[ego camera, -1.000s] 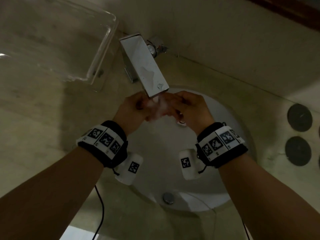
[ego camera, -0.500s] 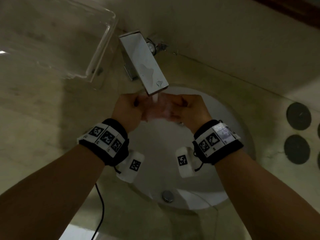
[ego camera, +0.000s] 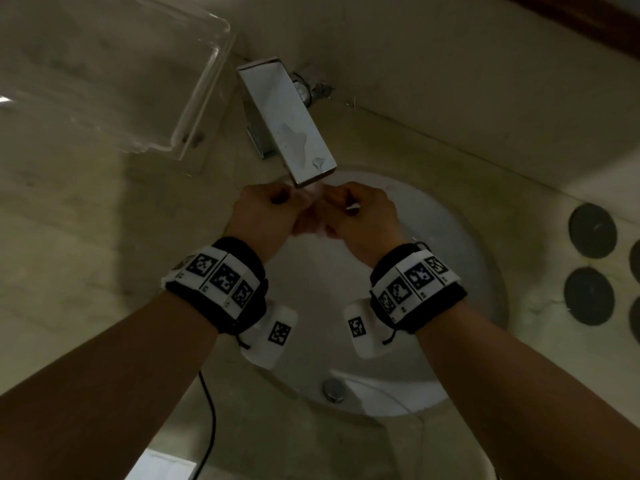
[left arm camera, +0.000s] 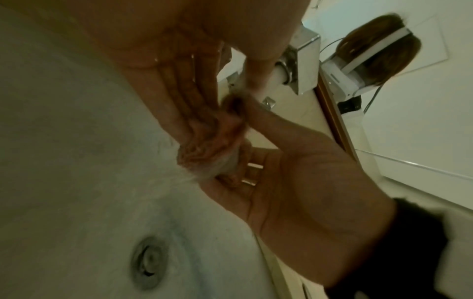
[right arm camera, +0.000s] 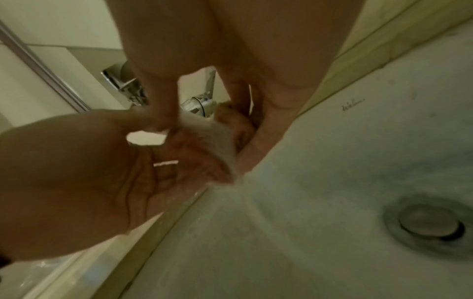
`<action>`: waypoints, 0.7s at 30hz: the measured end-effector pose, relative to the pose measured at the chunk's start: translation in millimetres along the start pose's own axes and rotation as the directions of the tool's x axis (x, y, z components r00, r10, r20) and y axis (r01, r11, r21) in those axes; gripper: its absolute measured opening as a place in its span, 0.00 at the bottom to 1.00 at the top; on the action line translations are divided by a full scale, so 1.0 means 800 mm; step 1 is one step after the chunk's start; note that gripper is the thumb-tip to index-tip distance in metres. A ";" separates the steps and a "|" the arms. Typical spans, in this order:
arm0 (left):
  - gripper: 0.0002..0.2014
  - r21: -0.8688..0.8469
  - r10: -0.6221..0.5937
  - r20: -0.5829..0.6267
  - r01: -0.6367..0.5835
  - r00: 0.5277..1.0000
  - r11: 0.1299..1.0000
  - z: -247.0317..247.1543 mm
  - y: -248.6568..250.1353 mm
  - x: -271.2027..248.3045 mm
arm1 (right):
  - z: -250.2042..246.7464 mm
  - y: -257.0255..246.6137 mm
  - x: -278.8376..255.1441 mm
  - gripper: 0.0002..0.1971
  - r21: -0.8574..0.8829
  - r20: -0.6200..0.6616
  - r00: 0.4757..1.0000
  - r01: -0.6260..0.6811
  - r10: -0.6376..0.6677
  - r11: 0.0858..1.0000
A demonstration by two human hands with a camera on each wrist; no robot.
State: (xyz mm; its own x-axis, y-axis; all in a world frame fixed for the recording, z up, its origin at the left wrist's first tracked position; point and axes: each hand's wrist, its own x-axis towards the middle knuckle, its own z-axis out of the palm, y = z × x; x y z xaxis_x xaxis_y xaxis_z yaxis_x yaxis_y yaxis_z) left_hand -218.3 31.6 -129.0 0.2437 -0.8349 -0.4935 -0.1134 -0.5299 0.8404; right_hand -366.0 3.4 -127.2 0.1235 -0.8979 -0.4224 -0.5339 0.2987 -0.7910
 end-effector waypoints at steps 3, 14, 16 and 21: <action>0.09 -0.225 -0.042 0.065 0.056 0.997 0.973 -0.001 0.013 -0.004 | 0.001 -0.001 -0.004 0.24 -0.050 0.056 0.998 0.012 -0.009 0.999; 0.25 -0.018 0.148 0.212 -0.148 0.966 0.989 0.001 -0.017 -0.005 | -0.004 -0.005 0.000 0.18 0.244 0.009 0.999 -0.046 0.045 0.969; 0.25 -0.024 0.141 0.204 -0.139 0.969 0.990 0.000 -0.017 -0.003 | -0.007 -0.009 -0.002 0.20 0.245 0.014 0.998 -0.056 0.054 0.968; 0.06 -0.026 0.149 0.161 -0.147 0.976 0.989 -0.003 -0.004 0.002 | -0.009 -0.004 -0.004 0.17 0.317 0.070 0.997 -0.004 -0.019 0.949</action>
State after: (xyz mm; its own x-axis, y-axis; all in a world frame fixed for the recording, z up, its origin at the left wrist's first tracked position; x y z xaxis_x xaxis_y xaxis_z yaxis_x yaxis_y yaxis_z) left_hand -215.4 32.5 -131.8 0.0660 -0.9176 -0.3920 -0.1233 -0.3973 0.9094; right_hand -370.9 3.1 -120.2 0.1918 -0.8789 -0.4368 -0.2421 0.3890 -0.8889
